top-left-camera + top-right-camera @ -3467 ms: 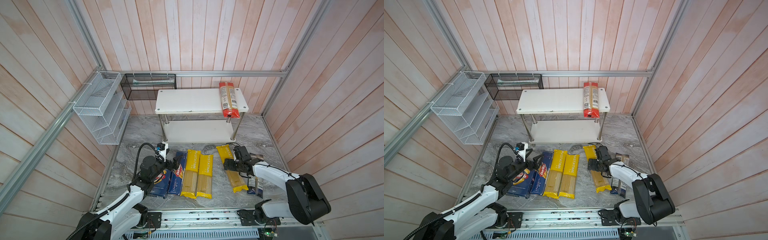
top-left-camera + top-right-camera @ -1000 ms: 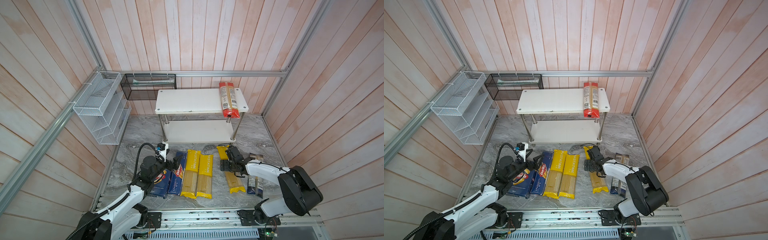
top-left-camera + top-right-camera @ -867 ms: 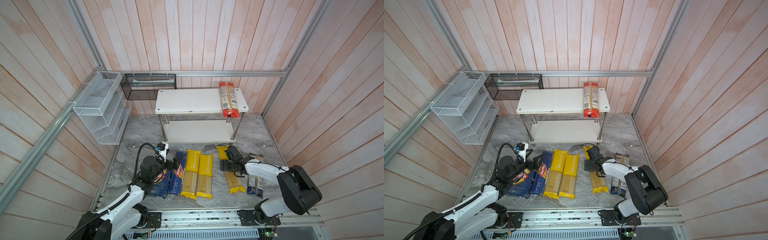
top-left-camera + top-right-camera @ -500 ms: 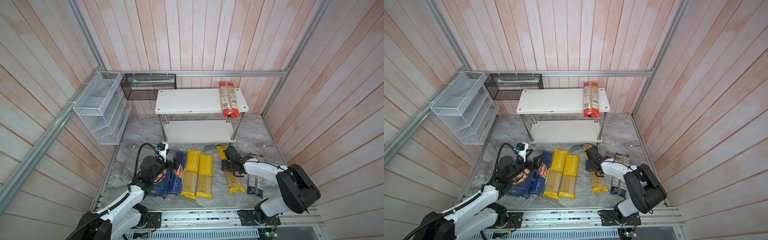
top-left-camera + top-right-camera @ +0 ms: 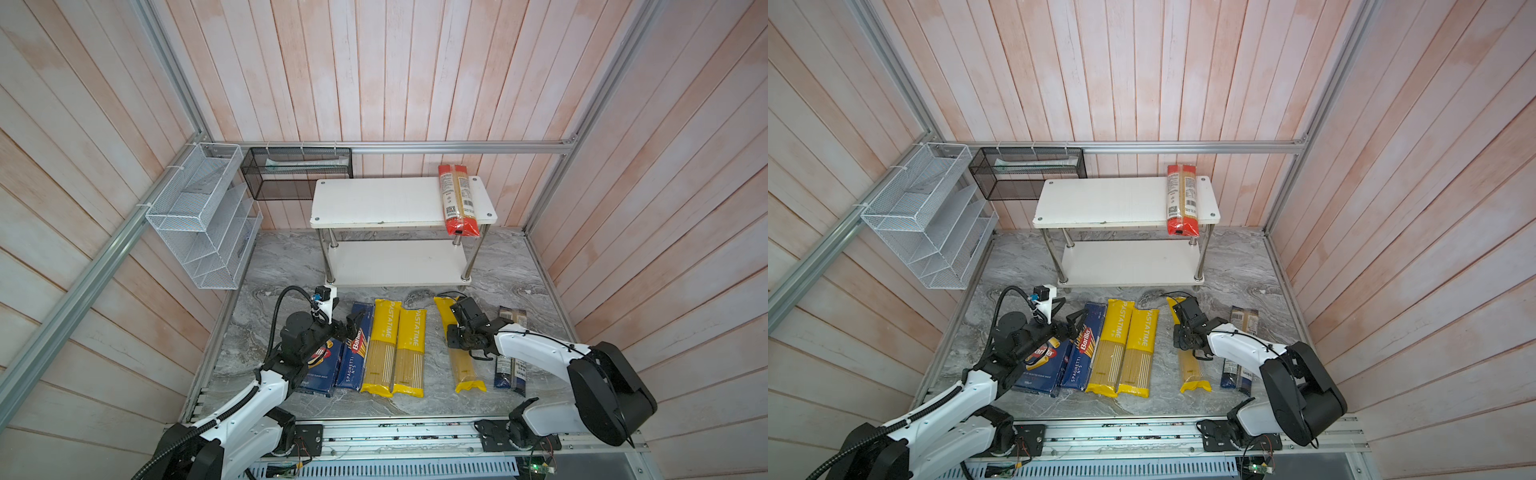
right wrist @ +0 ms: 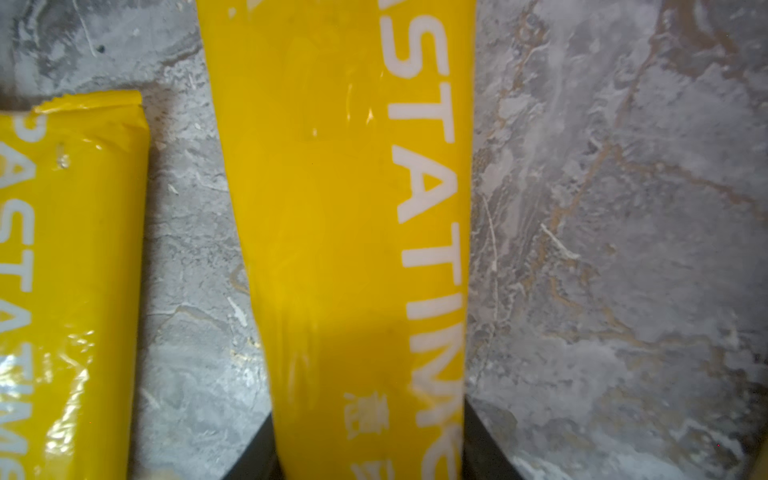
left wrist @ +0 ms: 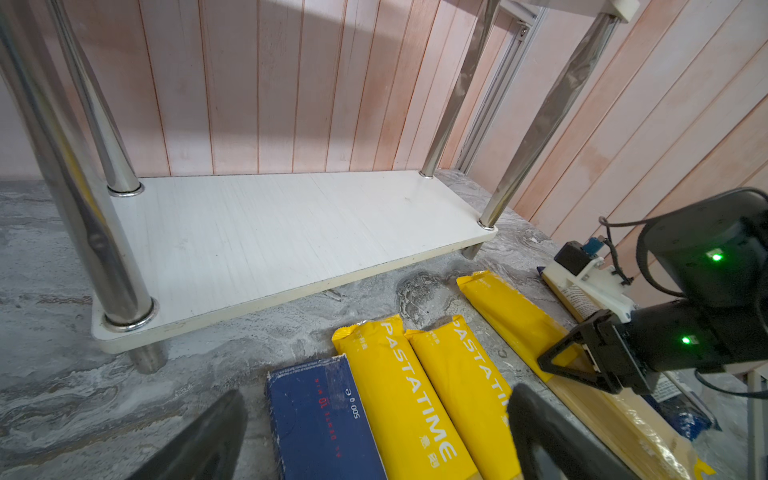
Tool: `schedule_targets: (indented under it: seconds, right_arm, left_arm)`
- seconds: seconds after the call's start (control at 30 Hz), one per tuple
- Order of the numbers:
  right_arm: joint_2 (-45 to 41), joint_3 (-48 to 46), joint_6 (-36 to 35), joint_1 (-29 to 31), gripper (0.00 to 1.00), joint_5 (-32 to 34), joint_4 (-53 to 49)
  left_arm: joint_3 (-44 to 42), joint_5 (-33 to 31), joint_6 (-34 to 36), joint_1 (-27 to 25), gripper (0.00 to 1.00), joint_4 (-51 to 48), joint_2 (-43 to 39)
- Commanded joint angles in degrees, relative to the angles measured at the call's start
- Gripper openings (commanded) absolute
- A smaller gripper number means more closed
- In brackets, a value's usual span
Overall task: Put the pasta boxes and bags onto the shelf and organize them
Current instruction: 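Lift the yellow PASTATIME bag off the table with the right gripper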
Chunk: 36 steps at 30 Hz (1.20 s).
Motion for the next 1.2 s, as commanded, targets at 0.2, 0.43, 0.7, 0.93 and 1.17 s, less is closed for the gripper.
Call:
schedule_targets:
  seconds: [0.2, 0.43, 0.7, 0.93, 1.17]
  right_arm:
    - [-3.45, -2.35, 1.56, 0.53, 0.32, -1.82, 1.26]
    - [-11.77, -3.20, 2.55, 0.06, 0.21, -3.69, 4.11]
    - [-19.55, -3.57, 3.07, -1.00, 0.17, -5.21, 4.75]
    - [-23.18, -0.09, 1.81, -0.99, 0.14, -7.00, 2.83]
    - [-21.82, 5.25, -0.36, 0.58, 0.12, -9.28, 0.89]
  left_arm:
    - [0.00, -0.09, 0.46, -0.24, 1.00, 0.42, -0.13]
    - [0.00, -0.03, 0.48, -0.20, 1.00, 0.41, -0.14]
    - [0.00, 0.02, 0.34, -0.22, 1.00, 0.46, -0.09]
    - [0.03, -0.16, 0.37, -0.20, 1.00, 0.15, -0.39]
    - [-0.09, -0.37, 0.32, -0.20, 1.00, 0.13, -0.66]
